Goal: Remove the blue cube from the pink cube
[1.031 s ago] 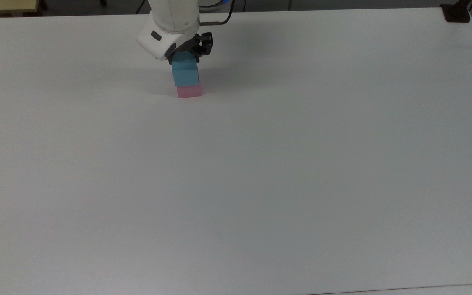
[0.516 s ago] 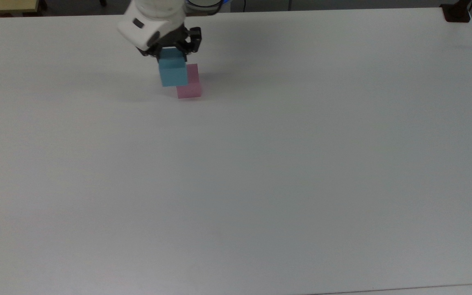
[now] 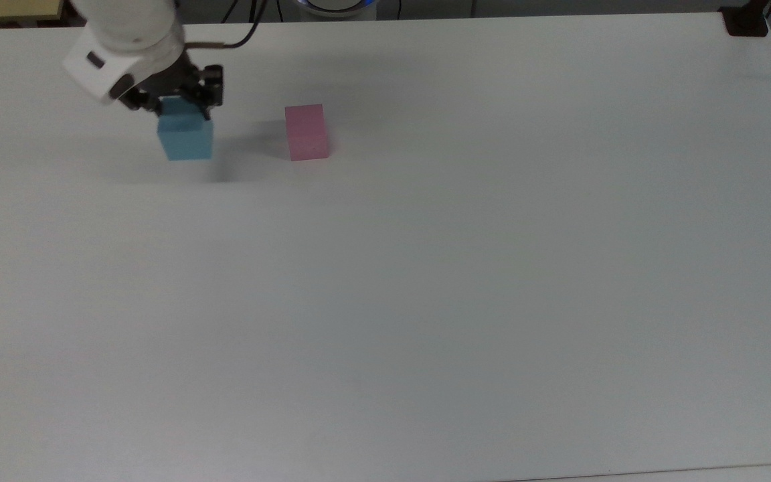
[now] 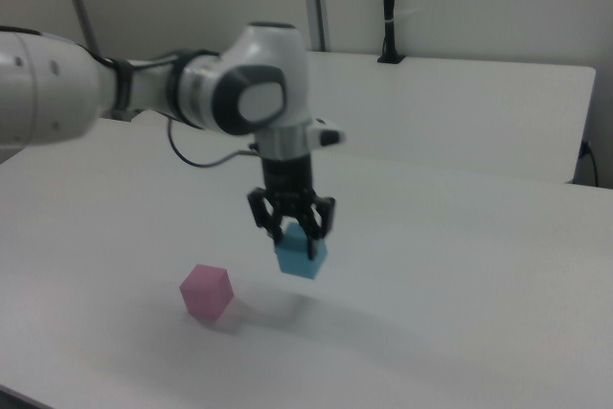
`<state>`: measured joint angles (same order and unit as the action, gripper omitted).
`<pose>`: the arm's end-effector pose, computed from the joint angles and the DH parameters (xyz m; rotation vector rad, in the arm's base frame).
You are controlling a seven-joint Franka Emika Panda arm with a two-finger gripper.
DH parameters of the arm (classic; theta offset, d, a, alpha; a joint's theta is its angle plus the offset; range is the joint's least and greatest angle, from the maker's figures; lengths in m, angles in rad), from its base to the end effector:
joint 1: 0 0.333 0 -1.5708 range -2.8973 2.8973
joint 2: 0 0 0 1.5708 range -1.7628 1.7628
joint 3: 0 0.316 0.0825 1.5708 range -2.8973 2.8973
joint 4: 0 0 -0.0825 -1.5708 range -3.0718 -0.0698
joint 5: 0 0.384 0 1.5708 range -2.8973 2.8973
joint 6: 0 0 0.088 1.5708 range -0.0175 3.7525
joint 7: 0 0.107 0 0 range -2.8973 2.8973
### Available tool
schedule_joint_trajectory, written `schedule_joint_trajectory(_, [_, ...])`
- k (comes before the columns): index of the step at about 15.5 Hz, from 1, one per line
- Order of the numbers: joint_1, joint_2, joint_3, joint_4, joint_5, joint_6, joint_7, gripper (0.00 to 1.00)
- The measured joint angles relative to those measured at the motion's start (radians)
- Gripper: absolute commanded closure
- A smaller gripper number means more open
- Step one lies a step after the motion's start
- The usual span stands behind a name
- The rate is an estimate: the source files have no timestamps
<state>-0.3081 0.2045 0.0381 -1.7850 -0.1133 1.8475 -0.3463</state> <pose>0.5770 -0.1702 0.4270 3.0749 0.1767 -0.2545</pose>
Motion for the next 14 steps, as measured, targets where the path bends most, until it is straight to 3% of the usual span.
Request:
schedule_joint_trajectory(5, [-0.072,0.123,-0.001,0.008,-0.029,0.122,-0.029,0.45])
schedule_joint_trajectory(8, [-0.076,0.160,-0.001,0.011,-0.030,0.151,-0.029,0.00])
schedule_joint_trajectory(14, [-0.077,0.188,0.000,0.020,-0.044,0.152,-0.029,0.00])
